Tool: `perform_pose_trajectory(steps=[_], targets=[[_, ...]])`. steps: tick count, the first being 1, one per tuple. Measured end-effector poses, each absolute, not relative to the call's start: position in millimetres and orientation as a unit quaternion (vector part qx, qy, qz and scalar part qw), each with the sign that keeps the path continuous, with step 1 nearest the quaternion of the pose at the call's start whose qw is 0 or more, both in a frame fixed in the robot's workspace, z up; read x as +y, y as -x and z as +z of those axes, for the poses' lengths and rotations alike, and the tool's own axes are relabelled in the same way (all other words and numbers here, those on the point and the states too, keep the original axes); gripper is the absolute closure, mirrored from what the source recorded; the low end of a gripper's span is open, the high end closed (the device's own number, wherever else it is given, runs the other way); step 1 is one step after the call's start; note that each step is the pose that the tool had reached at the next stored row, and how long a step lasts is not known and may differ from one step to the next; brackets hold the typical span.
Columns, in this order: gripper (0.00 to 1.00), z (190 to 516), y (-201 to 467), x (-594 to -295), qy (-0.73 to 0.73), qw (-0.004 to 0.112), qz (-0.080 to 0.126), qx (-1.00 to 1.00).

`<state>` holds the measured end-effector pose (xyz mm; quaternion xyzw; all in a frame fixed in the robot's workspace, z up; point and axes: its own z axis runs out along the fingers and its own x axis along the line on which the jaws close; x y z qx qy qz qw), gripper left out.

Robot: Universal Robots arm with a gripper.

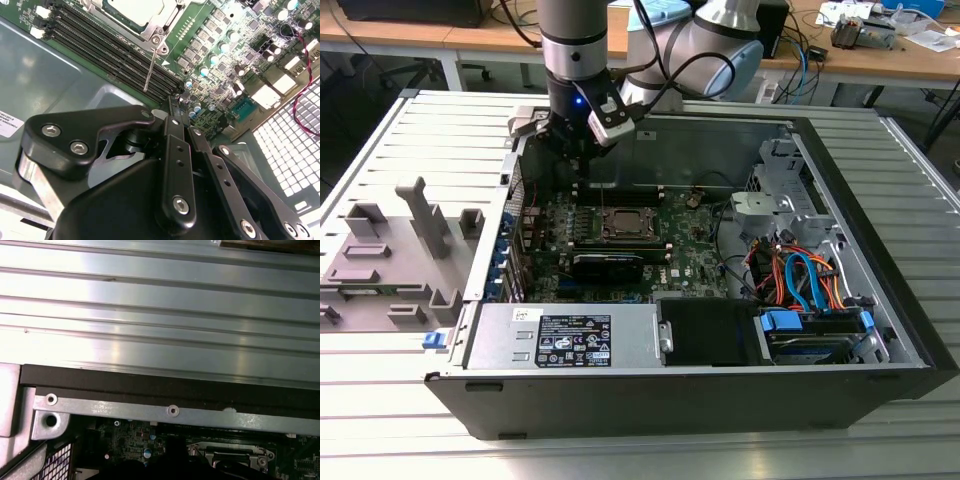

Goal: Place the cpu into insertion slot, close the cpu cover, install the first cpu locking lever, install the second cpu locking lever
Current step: 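Install the first cpu locking lever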

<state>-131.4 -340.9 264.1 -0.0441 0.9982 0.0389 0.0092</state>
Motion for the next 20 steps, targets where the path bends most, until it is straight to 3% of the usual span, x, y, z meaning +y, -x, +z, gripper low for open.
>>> perform_pose_trajectory(steps=[20], targets=[[0.89, 264.0, 131.4, -335.8, 0.044, 0.009, 0.039, 0.998]])
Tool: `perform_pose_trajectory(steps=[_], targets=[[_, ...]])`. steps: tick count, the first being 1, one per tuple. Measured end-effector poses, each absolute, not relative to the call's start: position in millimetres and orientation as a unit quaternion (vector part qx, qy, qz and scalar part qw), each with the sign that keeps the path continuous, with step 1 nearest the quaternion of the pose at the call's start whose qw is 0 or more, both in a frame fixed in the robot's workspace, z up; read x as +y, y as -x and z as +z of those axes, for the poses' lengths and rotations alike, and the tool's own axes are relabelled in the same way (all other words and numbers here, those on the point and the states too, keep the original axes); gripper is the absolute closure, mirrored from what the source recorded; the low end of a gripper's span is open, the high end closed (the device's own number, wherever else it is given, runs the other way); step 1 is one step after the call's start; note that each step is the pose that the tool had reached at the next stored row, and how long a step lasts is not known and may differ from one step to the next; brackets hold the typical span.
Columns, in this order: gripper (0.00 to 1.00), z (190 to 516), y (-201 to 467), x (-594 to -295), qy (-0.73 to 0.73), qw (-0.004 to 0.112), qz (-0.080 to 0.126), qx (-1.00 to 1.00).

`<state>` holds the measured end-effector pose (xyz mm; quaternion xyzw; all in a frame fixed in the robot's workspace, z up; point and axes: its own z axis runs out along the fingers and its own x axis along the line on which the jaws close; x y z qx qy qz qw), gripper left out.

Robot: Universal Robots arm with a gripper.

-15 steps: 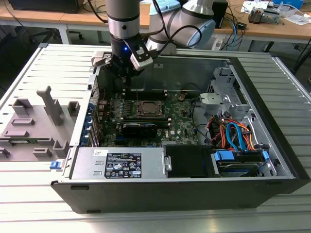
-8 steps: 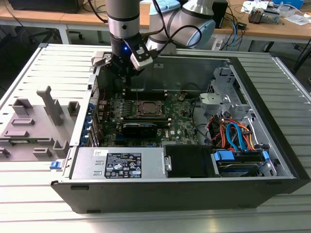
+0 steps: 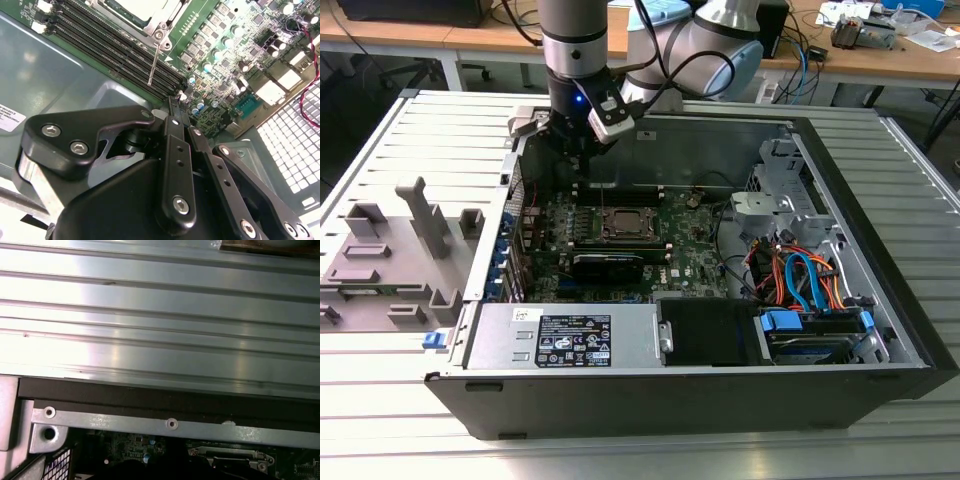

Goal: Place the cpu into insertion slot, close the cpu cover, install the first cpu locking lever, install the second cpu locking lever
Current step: 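Install the first cpu locking lever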

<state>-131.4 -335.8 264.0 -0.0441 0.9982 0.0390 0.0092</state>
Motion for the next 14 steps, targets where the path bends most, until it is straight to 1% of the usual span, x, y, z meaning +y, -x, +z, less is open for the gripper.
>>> perform_pose_trajectory(steps=[14], targets=[[0.89, 264.0, 131.4, -333.8, 0.044, 0.009, 0.039, 0.998]])
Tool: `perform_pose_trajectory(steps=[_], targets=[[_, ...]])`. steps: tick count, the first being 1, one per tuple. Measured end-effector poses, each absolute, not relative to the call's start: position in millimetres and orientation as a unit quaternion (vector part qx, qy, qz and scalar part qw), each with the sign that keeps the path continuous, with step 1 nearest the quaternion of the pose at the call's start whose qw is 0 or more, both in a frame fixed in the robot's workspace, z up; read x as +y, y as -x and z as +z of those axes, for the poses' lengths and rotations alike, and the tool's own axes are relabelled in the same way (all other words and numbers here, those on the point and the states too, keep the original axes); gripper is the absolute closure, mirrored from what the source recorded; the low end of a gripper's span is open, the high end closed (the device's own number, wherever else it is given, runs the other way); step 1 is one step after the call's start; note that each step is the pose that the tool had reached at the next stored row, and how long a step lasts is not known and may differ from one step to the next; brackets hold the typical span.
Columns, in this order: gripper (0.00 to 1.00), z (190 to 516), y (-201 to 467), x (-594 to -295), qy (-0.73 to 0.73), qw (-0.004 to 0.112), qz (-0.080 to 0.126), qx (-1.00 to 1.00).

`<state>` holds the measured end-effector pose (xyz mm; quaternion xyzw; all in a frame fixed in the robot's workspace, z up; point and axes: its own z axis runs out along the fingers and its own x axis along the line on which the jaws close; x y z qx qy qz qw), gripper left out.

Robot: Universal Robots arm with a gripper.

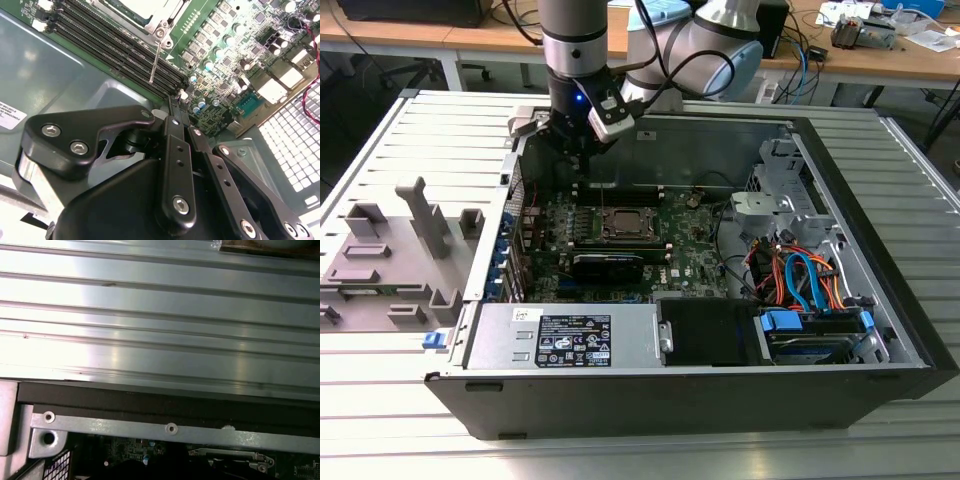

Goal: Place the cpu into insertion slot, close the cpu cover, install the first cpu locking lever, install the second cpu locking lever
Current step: 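Install the first cpu locking lever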

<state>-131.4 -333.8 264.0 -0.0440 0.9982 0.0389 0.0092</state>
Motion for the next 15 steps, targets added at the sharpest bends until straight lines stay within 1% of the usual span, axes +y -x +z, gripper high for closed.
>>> perform_pose_trajectory(steps=[9, 15], targets=[[0.89, 263.9, 131.5, -333.4, 0.044, 0.009, 0.038, 0.998], [0.89, 263.2, 131.6, -343.5, 0.044, 0.009, 0.033, 0.998]])
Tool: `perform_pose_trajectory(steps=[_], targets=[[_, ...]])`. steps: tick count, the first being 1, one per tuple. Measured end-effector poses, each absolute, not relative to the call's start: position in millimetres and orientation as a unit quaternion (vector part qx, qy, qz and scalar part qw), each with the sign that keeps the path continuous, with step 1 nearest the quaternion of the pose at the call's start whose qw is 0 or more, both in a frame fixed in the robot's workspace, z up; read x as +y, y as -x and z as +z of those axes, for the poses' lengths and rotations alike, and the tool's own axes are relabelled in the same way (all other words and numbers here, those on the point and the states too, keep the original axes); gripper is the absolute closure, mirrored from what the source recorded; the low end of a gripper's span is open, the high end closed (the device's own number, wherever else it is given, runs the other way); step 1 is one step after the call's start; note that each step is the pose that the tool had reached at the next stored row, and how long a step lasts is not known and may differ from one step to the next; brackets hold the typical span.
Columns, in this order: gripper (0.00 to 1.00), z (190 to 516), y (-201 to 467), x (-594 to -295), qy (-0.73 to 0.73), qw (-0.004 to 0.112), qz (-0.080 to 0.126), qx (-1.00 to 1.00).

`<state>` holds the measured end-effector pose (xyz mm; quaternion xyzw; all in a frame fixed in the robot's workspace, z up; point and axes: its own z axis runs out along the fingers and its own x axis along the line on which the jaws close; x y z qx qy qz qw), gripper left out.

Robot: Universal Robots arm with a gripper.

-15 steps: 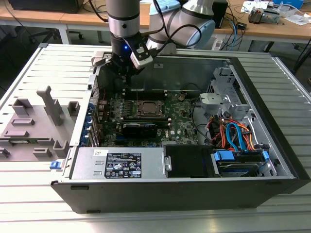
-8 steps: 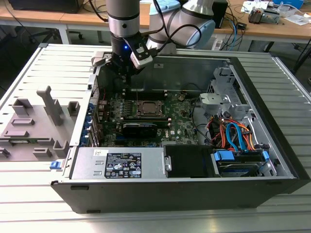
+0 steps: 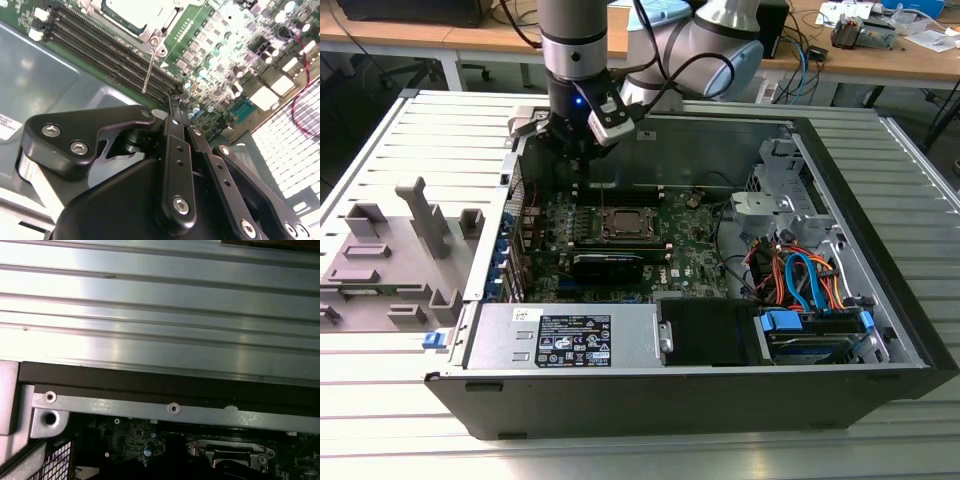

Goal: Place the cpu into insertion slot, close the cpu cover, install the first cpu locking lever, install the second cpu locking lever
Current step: 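Install the first cpu locking lever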

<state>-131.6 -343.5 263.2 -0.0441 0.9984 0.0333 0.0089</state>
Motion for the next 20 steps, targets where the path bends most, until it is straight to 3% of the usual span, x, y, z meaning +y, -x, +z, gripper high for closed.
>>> perform_pose_trajectory(steps=[20], targets=[[0.89, 258.8, 110.7, -347.5, 0.024, 0.009, 0.024, 0.999]])
